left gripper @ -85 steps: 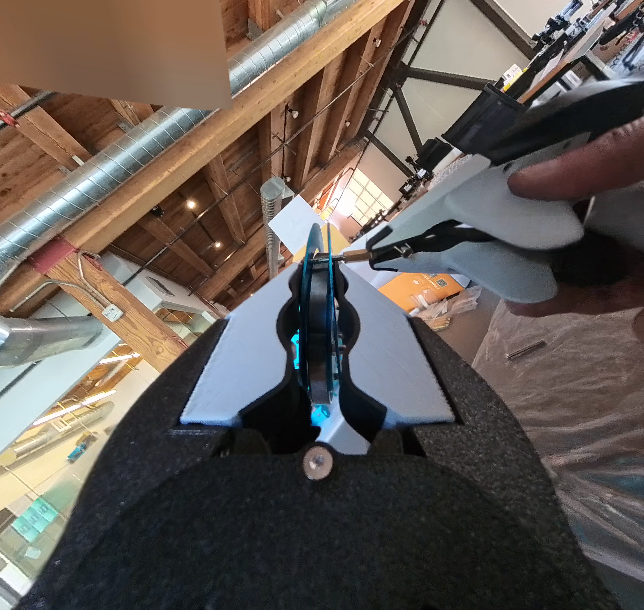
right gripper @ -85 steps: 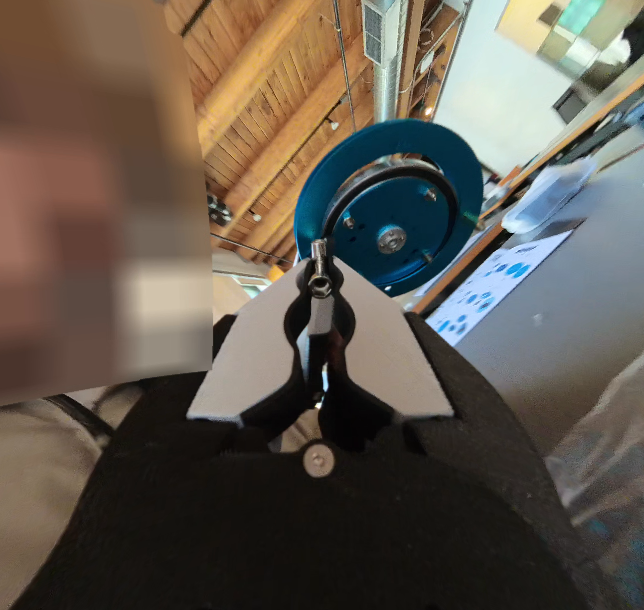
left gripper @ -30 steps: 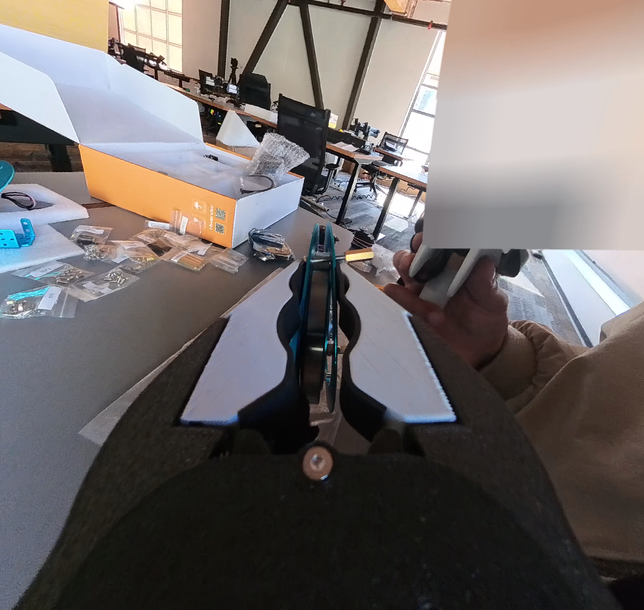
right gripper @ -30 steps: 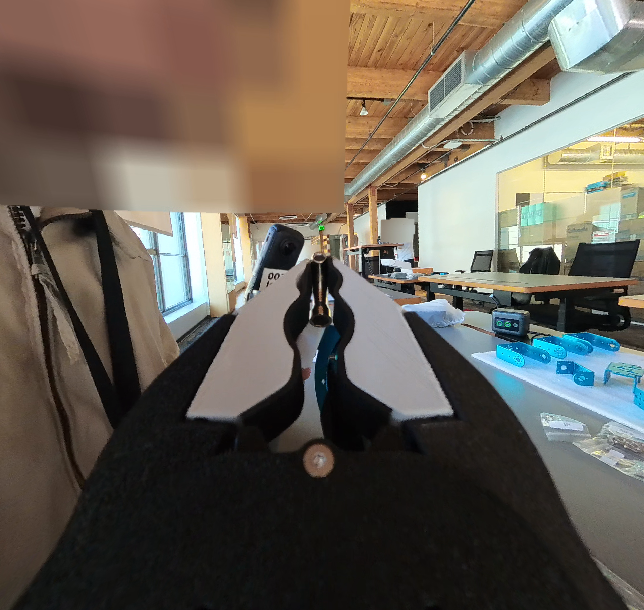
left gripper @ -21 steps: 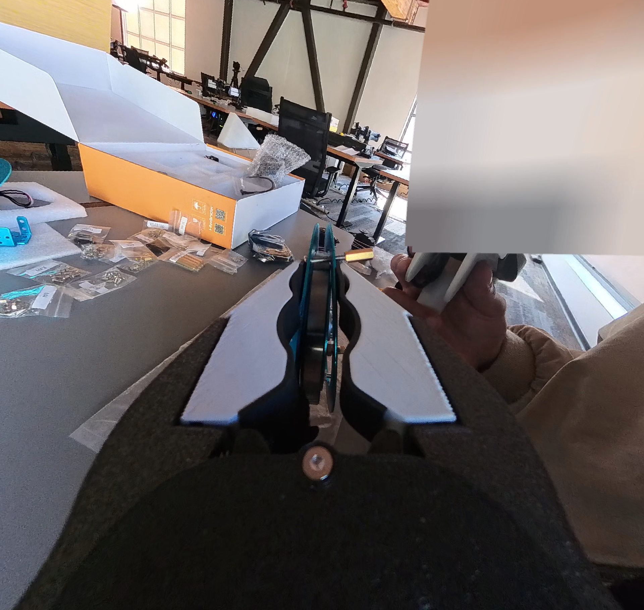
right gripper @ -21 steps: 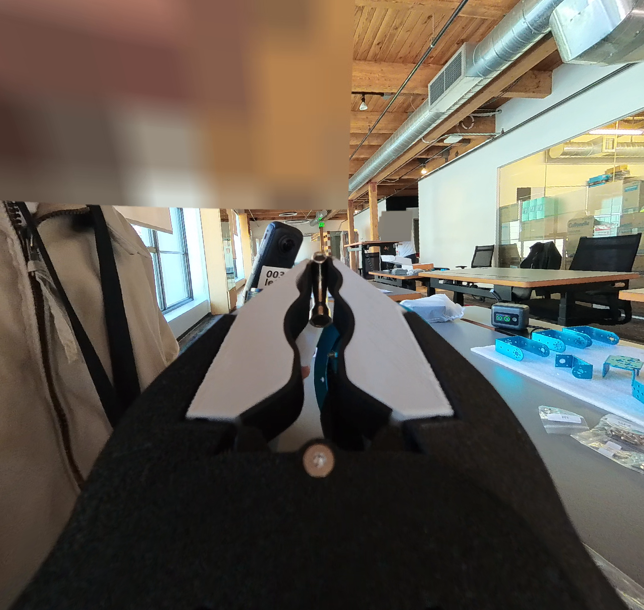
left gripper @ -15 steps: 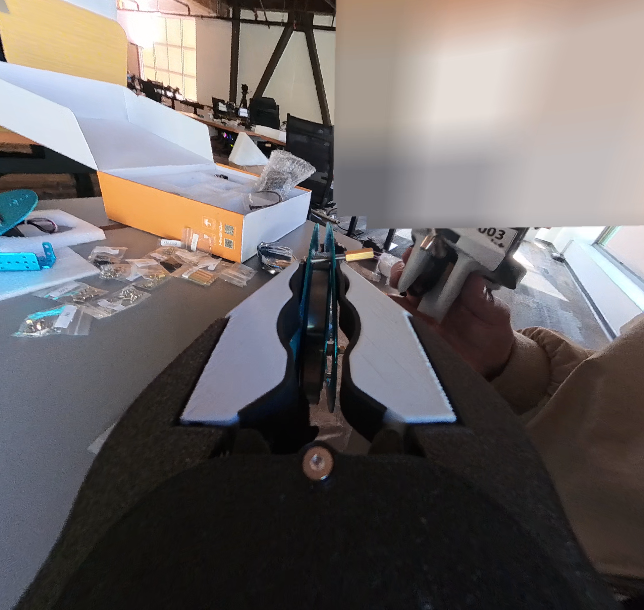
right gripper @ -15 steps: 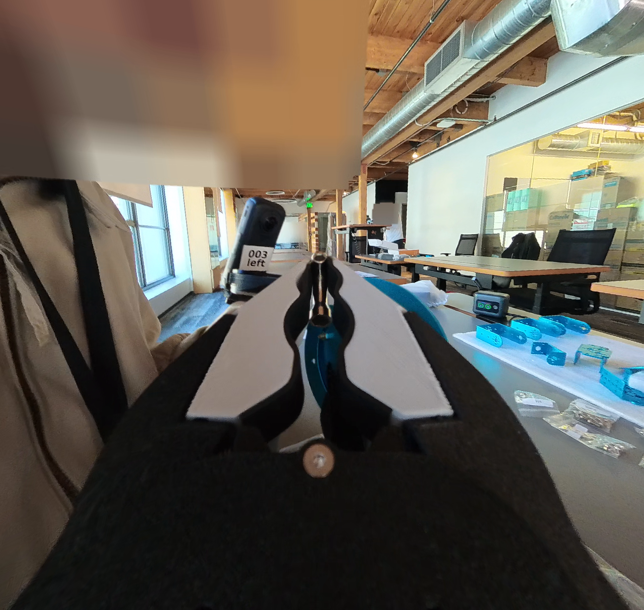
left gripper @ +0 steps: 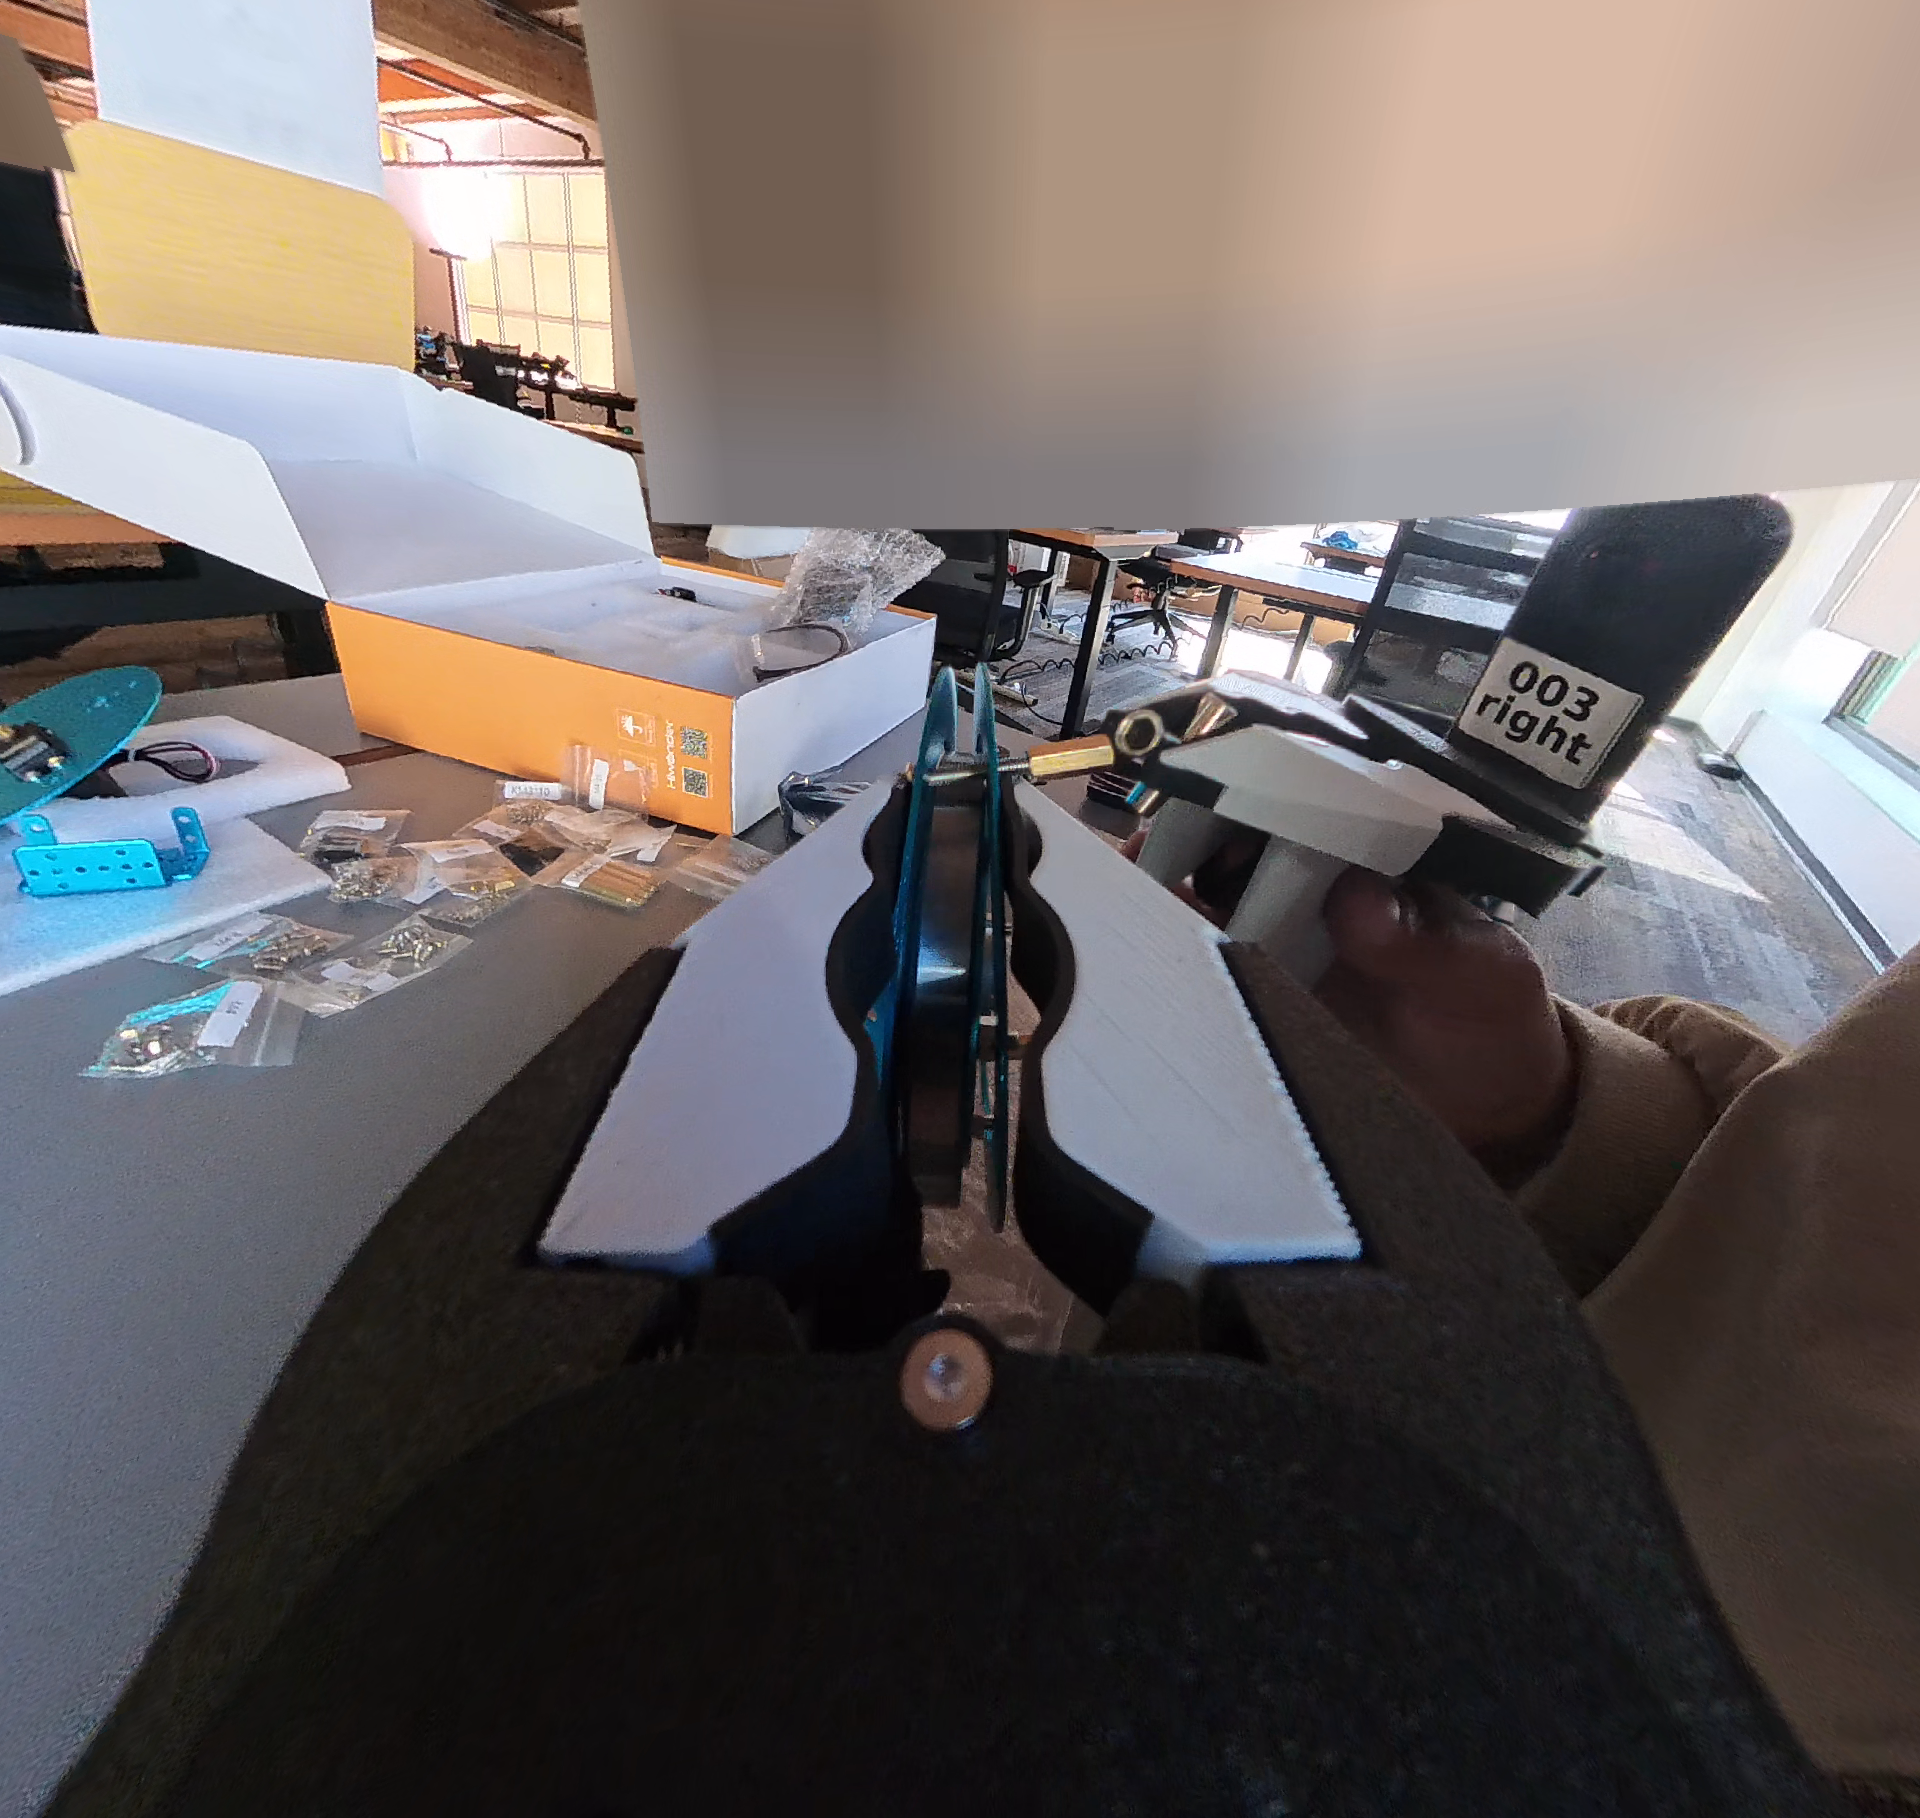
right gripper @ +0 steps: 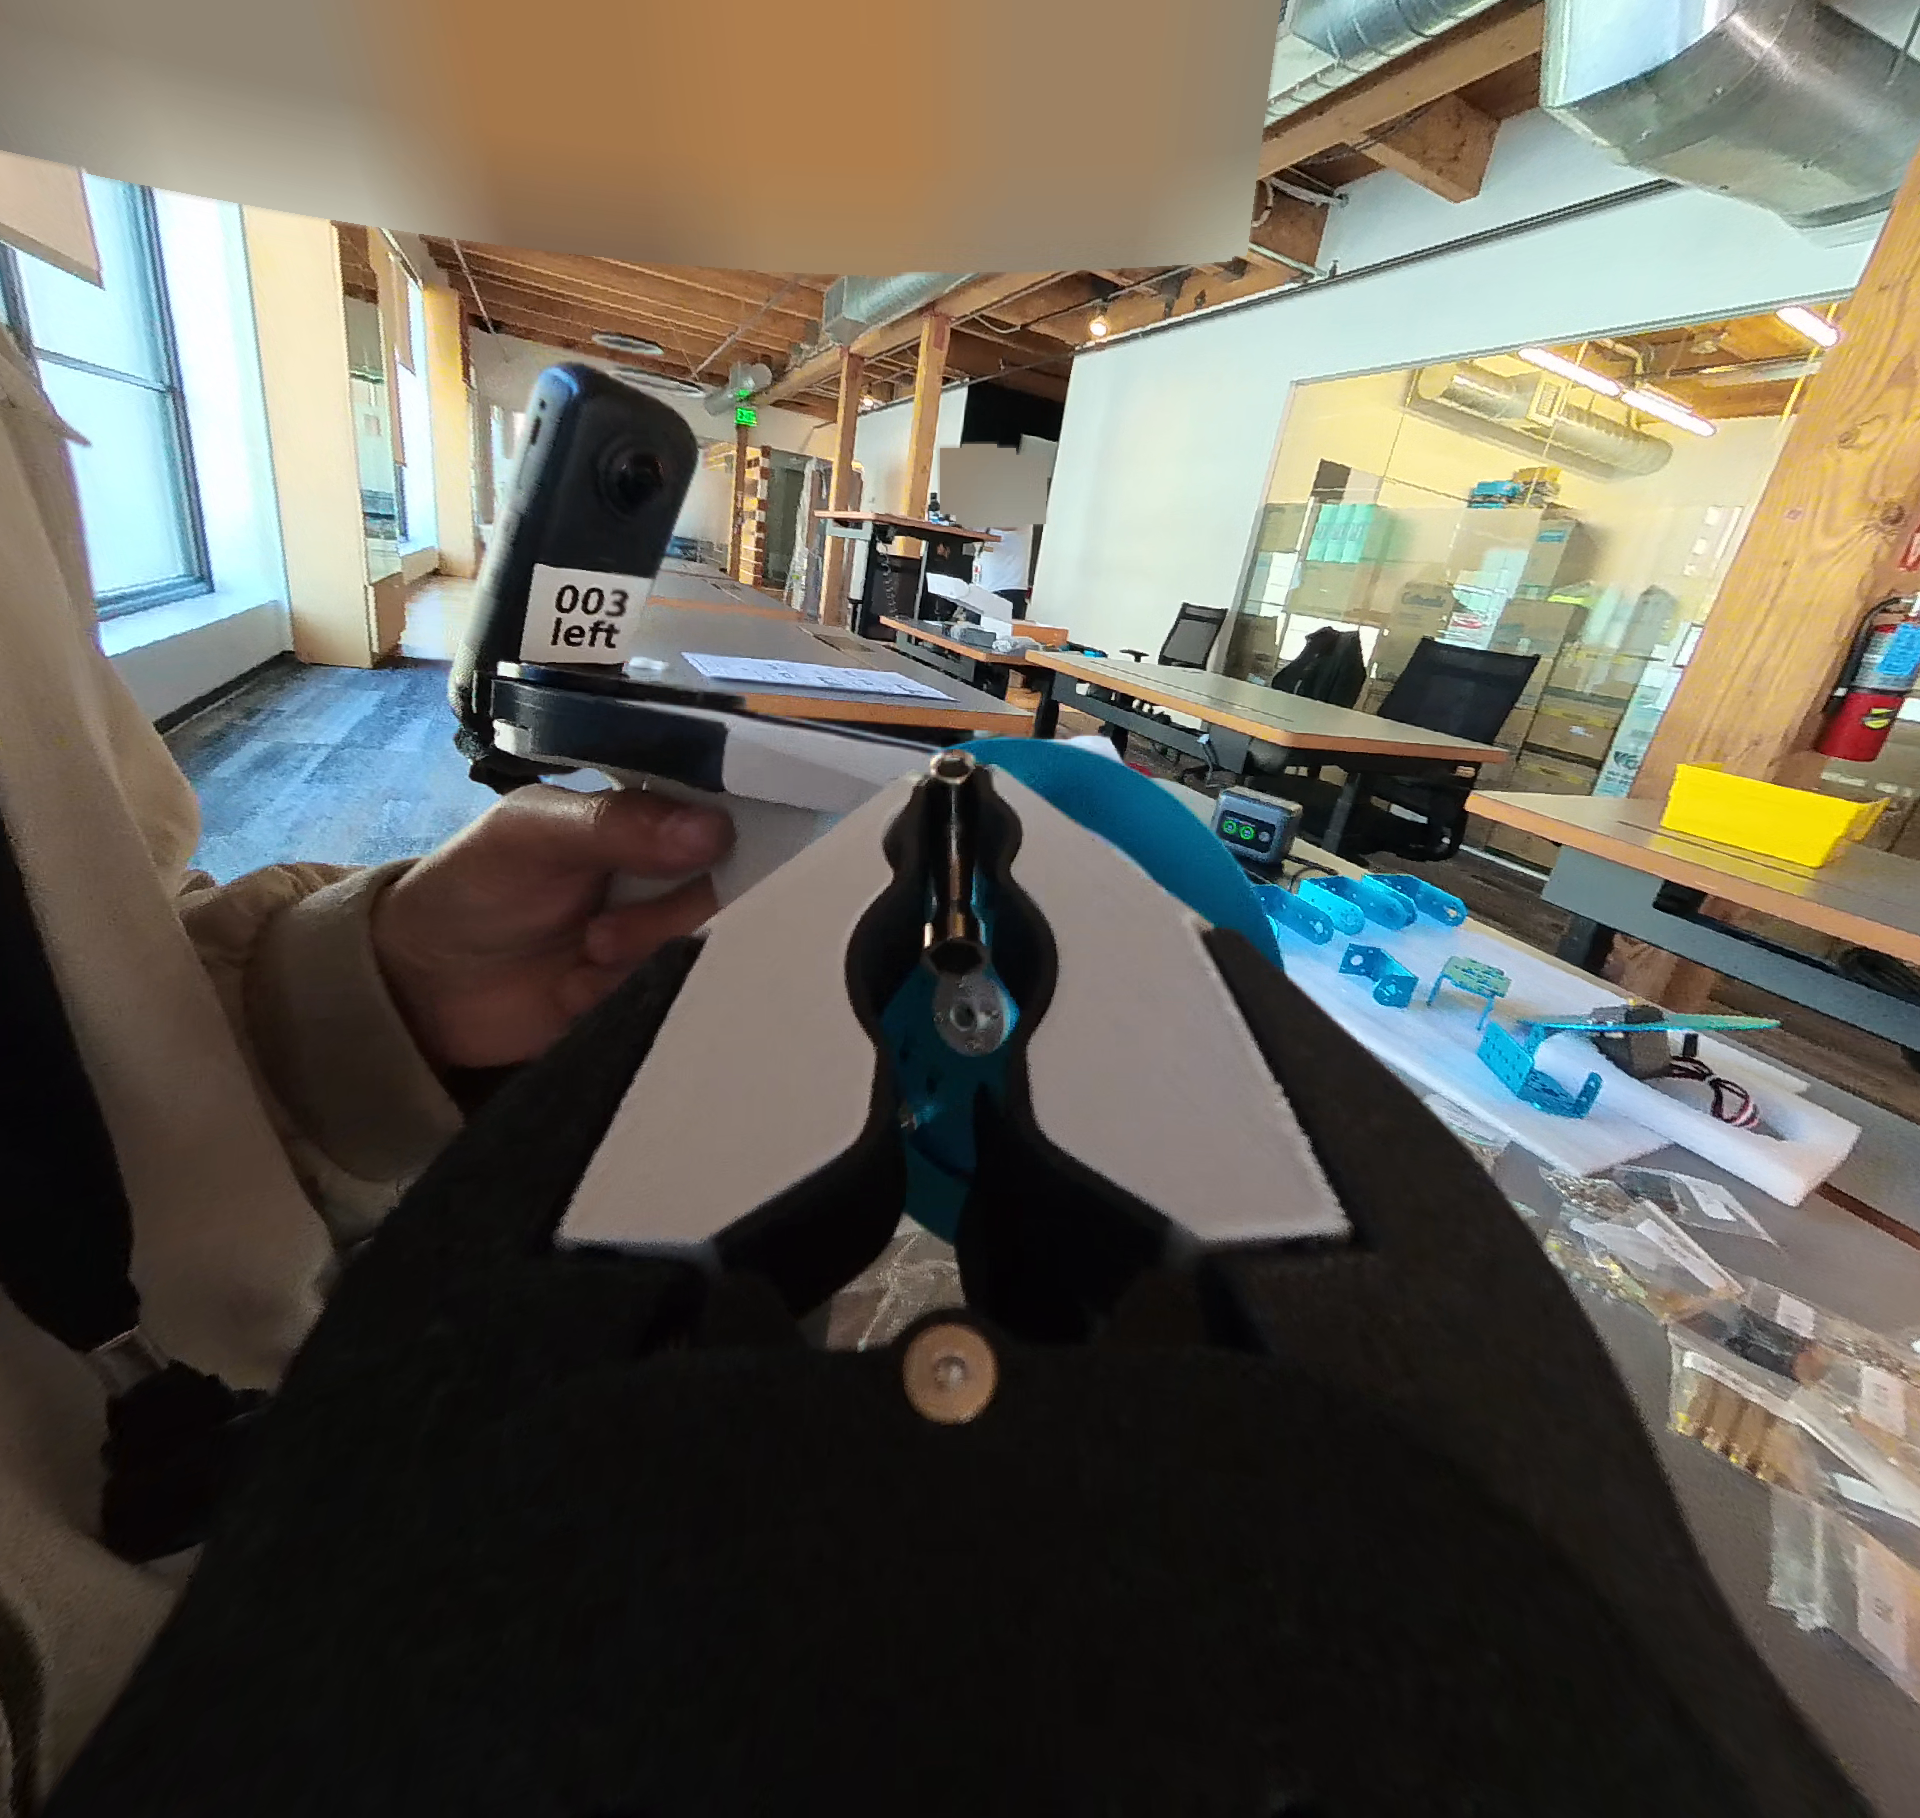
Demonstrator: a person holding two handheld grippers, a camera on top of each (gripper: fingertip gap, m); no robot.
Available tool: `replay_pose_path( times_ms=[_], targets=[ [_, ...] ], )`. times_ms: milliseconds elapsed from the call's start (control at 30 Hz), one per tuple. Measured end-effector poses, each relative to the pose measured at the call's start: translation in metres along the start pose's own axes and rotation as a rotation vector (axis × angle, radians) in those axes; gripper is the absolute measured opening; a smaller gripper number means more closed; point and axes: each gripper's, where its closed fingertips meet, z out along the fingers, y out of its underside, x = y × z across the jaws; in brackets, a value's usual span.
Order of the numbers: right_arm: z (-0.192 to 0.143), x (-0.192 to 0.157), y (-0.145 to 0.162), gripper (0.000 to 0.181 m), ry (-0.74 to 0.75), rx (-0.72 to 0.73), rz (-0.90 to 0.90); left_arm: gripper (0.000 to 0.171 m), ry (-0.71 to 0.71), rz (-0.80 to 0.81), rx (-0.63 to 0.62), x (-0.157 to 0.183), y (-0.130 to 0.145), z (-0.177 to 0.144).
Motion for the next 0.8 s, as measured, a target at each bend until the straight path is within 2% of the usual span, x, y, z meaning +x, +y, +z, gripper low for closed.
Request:
replay_pose_path(
  times_ms=[433,667,800],
  targets=[
    [0.002,0.002,0.011,0.005,0.073,-0.126,-0.12,0.014,-0.033,0.031,-0.026,-0.003,0.006,0.0],
    [0.0,0.006,0.022,0.005,0.146,-0.288,-0.384,0.014,-0.079,0.109,-0.106,-0.008,0.017,0.002],
    [-0.002,0.012,0.039,0.006,0.186,-0.455,-0.636,0.014,-0.181,0.267,-0.216,-0.018,0.03,0.004]
  ],
)
